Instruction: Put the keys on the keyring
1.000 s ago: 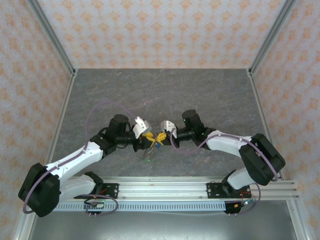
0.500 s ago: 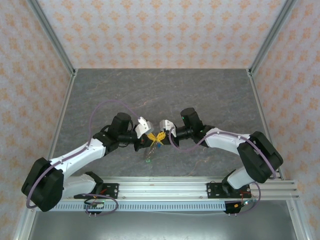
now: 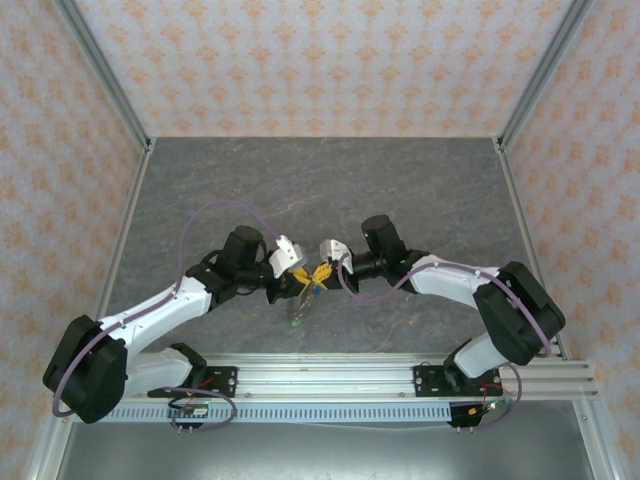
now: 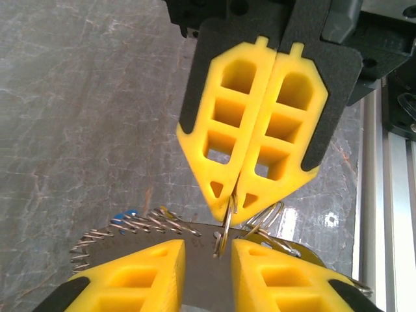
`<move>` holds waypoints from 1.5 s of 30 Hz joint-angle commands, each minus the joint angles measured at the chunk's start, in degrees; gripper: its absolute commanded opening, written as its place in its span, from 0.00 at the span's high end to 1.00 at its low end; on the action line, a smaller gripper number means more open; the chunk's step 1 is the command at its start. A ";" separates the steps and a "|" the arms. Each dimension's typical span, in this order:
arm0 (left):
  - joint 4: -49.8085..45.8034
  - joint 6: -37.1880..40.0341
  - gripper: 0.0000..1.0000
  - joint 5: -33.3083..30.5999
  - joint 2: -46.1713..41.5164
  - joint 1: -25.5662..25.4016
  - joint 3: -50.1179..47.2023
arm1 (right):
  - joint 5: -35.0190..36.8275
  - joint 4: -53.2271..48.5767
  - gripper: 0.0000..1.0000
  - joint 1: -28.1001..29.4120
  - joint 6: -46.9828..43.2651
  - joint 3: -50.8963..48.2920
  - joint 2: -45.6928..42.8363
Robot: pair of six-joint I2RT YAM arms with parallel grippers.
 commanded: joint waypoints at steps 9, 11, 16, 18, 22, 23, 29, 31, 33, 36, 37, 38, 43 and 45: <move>-1.01 1.38 0.74 1.96 0.17 -0.50 2.03 | -2.49 1.17 1.00 -0.26 -1.46 1.24 -1.17; -0.35 1.27 0.73 2.92 0.63 -0.56 2.12 | -2.50 1.54 1.00 -0.17 -1.15 1.22 -1.22; -1.46 2.55 0.74 3.29 1.63 -0.58 3.17 | -3.14 2.25 1.00 -0.23 -0.62 1.19 -1.08; -2.21 3.08 0.77 3.60 2.49 -0.58 3.85 | -3.27 2.93 1.00 -0.26 -0.05 1.07 -1.01; -3.99 4.39 0.83 4.16 3.61 -0.63 4.91 | -3.55 3.83 1.00 -0.25 0.72 1.20 -0.95; -4.42 4.51 0.83 4.16 3.75 -0.65 5.09 | -3.55 4.08 1.00 -0.23 0.87 1.08 -0.79; -4.88 4.90 0.85 2.88 3.34 -0.65 4.57 | -3.46 4.21 1.00 -0.21 1.27 1.10 -0.79; -5.02 4.90 0.90 2.66 3.57 -0.63 4.72 | -3.56 4.21 1.00 -0.21 1.38 1.17 -0.83; -5.64 5.20 0.96 2.83 4.14 -0.65 5.08 | -3.68 4.10 1.00 -0.22 1.48 1.32 -0.79; -5.72 5.34 0.96 4.17 4.89 -0.60 5.55 | -3.74 4.13 1.00 -0.21 1.74 1.50 -0.62; -5.51 5.34 0.96 4.43 4.91 -0.65 5.55 | -3.64 4.13 1.00 -0.18 1.89 1.59 -0.57; -5.41 5.34 0.96 4.70 4.91 -0.57 5.63 | -3.64 4.13 1.00 -0.25 2.06 1.72 -0.51; -5.57 5.12 0.90 5.51 4.59 -0.60 5.86 | -3.57 4.29 1.00 -0.21 2.87 1.94 -0.35; -6.11 5.34 0.89 5.84 4.82 -0.63 6.05 | -3.64 4.58 1.00 -0.25 3.38 2.02 -0.31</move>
